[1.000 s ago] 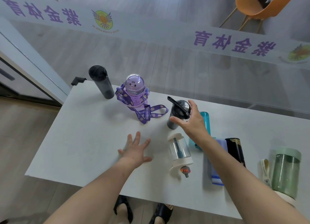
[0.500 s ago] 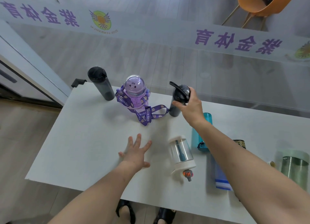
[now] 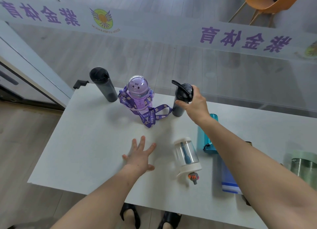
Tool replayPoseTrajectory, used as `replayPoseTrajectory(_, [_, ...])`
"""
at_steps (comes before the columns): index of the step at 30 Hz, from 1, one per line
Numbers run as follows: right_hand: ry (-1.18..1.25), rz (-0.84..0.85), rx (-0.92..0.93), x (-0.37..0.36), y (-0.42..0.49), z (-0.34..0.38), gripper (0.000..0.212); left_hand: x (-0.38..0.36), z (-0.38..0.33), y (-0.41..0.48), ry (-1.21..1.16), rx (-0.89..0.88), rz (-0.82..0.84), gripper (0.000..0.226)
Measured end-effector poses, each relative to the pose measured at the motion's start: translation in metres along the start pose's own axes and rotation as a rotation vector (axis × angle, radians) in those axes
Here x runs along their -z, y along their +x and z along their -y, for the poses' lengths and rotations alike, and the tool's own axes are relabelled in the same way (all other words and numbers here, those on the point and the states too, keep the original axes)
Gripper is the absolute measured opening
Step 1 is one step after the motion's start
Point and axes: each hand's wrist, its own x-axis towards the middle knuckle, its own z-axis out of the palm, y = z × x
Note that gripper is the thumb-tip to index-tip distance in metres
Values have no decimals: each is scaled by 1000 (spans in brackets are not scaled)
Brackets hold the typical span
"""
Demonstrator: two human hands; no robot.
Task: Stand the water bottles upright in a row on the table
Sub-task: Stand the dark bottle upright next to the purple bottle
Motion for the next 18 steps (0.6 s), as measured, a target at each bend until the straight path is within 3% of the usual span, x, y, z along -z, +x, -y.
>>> replayPoseTrajectory(18, [41,20,-27,-1,-1,1,71,1,-1,-2,-25,5,17,102])
